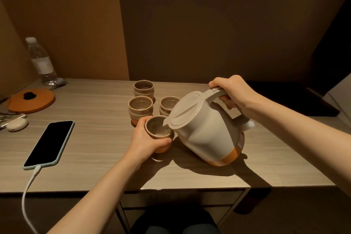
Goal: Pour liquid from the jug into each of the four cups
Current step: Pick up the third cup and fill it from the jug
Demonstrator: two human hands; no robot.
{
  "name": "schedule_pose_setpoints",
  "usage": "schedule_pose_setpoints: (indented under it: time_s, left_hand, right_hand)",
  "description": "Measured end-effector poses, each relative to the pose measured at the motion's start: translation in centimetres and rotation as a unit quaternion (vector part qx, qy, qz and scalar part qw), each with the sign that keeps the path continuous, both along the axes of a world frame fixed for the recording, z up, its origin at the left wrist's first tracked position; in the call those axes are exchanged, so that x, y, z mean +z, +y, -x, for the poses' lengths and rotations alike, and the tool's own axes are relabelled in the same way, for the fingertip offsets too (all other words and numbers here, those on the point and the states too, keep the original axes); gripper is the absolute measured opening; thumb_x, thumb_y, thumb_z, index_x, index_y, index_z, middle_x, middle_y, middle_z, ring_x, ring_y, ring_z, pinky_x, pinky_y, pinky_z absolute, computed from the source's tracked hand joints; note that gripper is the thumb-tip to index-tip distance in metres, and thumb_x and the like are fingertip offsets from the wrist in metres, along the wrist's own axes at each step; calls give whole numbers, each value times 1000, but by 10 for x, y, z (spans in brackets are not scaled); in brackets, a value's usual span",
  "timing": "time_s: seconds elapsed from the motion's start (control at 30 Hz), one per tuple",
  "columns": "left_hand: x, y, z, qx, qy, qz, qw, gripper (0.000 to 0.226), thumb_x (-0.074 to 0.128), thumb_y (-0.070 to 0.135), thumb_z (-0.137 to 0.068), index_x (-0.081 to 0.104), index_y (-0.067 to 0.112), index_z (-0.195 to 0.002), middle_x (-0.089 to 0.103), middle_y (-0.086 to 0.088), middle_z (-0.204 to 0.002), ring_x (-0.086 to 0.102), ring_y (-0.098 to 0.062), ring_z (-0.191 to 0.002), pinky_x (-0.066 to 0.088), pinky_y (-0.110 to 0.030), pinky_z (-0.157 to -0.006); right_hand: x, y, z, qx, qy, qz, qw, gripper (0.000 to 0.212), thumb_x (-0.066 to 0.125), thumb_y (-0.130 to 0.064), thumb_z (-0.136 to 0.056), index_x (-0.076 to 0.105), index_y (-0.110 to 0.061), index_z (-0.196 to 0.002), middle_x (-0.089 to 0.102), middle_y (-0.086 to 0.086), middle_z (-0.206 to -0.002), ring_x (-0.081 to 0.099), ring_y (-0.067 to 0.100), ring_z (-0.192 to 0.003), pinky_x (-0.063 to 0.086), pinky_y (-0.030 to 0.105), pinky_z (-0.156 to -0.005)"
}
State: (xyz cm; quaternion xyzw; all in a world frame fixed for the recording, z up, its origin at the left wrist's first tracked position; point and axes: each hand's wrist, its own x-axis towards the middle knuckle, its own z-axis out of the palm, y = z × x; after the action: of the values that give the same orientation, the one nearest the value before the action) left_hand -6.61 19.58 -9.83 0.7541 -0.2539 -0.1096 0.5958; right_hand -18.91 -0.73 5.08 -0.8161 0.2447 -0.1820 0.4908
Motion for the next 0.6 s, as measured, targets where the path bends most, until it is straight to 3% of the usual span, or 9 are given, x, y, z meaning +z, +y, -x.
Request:
schedule_pose_setpoints:
  time_s: [0.6]
  left_hand:
    - [-3,5,1,3,-4,-3,1000,81,93,14,-51,48,25,-118,55,17,-107,54,1,-99,40,-11,-75]
  right_hand:
    - [1,3,-10,6,13,39,999,37,59,-30,-88,61,-2,-65,43,9,-52,38,20,-48,34,30,-48]
